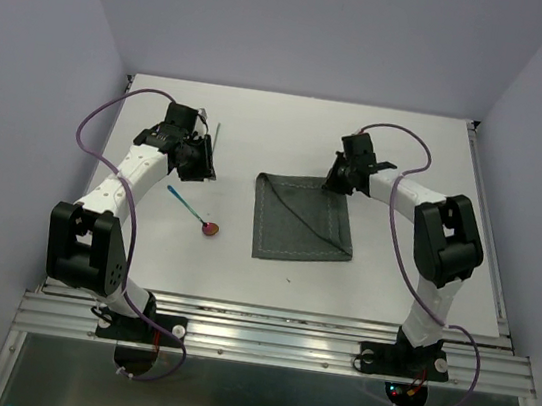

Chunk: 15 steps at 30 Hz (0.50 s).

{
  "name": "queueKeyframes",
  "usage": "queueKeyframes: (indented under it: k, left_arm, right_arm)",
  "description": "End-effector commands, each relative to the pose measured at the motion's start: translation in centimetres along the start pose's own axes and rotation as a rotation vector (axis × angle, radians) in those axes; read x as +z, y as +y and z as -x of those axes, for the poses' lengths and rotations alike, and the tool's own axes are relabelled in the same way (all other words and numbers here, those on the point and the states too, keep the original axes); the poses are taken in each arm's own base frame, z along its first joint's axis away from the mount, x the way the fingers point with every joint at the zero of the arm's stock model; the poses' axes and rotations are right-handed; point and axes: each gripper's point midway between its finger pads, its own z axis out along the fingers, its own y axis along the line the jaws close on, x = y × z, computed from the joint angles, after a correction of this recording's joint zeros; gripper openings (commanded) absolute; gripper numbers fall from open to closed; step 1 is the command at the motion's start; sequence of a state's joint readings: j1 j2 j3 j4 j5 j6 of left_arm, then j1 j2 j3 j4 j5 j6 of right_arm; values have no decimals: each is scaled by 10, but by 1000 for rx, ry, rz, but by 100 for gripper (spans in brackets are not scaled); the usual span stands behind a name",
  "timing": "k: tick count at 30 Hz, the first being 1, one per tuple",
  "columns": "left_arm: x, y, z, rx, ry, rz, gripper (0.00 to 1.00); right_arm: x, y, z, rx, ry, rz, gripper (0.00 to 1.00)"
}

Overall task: Fold the napkin into a case and place the utensils inside
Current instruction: Fold the top corner of the square-folded napkin at the center of the board.

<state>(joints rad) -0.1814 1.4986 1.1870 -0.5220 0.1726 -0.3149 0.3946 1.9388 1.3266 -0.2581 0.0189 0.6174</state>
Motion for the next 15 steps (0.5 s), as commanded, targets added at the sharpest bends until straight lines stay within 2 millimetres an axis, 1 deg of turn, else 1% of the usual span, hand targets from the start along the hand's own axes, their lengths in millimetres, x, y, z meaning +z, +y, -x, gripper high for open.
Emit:
queueKeyframes:
  k: [1, 2, 15]
  left_arm:
    - [-4, -1, 5, 13, -15, -1, 44]
    - [-5, -1, 6, 12, -17, -2, 44]
    - [-3, 0, 2, 12, -7, -2, 44]
  right_arm:
    - [-2, 10, 28, -7, -78, 24, 1]
    - [-2, 6, 31, -2, -82, 19, 1]
    - [5, 9, 32, -23, -73, 28, 1]
